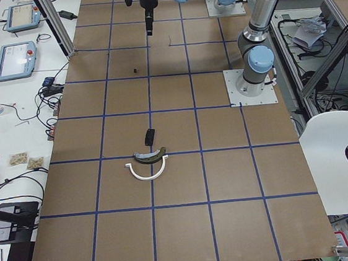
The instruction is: Place bearing gear from tray to pile
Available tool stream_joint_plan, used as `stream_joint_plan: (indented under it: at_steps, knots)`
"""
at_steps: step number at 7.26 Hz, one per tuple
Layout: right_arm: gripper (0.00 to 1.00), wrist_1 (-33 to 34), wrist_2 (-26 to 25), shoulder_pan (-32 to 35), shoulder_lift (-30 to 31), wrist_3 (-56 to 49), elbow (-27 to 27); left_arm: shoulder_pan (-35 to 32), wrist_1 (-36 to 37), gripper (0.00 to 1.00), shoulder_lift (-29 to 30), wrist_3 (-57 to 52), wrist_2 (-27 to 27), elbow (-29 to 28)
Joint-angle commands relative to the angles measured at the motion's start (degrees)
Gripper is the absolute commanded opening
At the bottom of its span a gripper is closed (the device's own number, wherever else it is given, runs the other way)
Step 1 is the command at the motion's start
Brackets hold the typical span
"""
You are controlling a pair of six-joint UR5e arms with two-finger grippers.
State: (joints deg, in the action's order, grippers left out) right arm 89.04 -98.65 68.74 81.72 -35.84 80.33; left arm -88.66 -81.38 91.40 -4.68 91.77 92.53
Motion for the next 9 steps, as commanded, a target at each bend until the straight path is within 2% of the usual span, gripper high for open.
stream_joint_plan:
  at_steps: [1, 2, 3, 4, 5, 6, 8, 9]
  knots:
    - [0.87, 9.8, 2.1, -15.4, -1.2, -17.5, 8.2, 0.4, 11.5, 1.0, 11.8, -0.2, 3.8, -0.3]
    - [0.87, 22.2, 6.3, -20.7, -2.7, -30.4, 15.1, 0.2, 12.7, 1.0, 16.4, 3.0, 0.5, 0.3]
    - [0.87, 30.6, 9.3, -27.2, -4.3, -35.1, 21.6, 0.2, 17.4, 1.0, 20.4, 2.8, -0.7, 0.3]
    - [0.87, 35.8, 12.1, -30.7, -7.1, -43.4, 24.8, -0.3, 22.3, 1.0, 23.2, 2.7, -0.9, 0.3]
    - [0.87, 40.3, 12.5, -32.9, -11.1, -47.4, 25.2, -1.2, 22.7, 1.0, 24.9, -0.6, -0.9, 0.5]
    - [0.79, 40.9, 12.1, -35.0, -14.5, -53.1, 24.9, -1.7, 26.6, 1.0, 28.0, -10.6, -1.9, 0.5]
    - [0.78, 41.2, 11.7, -36.0, -16.5, -56.6, 24.7, -2.1, 29.2, 1.0, 31.2, -3.3, -5.9, 2.3]
    - [0.78, 41.7, 10.8, -36.1, -16.7, -58.6, 25.2, -2.1, 31.4, 1.0, 31.9, -2.7, -5.6, 2.9]
